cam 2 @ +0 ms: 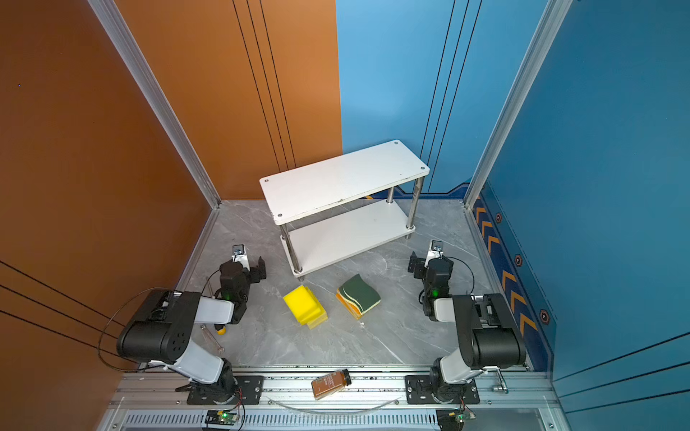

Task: Arrange cleaning sponges on a shelf
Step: Pick up a cleaning sponge from several cleaning sponges.

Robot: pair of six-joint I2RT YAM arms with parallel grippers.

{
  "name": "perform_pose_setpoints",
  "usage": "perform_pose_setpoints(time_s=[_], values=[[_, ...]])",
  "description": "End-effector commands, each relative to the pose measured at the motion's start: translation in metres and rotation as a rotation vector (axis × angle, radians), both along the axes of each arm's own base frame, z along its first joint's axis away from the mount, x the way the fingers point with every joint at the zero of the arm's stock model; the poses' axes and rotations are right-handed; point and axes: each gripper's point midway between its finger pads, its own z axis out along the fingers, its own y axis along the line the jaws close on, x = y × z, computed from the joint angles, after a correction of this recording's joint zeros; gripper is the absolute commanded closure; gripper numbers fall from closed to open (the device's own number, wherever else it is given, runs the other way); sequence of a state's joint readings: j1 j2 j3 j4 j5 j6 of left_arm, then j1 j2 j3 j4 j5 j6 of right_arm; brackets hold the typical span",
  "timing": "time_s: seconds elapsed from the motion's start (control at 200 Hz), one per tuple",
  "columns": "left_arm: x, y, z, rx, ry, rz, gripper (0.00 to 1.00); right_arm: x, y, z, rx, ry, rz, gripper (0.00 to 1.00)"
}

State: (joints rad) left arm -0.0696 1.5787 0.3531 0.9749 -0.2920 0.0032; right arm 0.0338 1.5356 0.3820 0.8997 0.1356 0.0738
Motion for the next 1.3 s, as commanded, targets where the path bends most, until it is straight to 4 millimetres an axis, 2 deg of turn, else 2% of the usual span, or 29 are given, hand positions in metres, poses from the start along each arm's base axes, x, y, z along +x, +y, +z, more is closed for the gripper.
perform_pose_setpoints(time_s=[0.0,1.297], values=[[0.0004,0.001,0.007,0.016,-0.022,0.023,0.02,-0.0021,-0.0009,-0.0054,-0.017,0.012,-0.002,0.0],[0.0004,-0.0019,0.0077,0.026,-0.025,0.009,0.02,-0.0023,-0.0014,-0.0049,-0.019,0.01,-0.004,0.0]])
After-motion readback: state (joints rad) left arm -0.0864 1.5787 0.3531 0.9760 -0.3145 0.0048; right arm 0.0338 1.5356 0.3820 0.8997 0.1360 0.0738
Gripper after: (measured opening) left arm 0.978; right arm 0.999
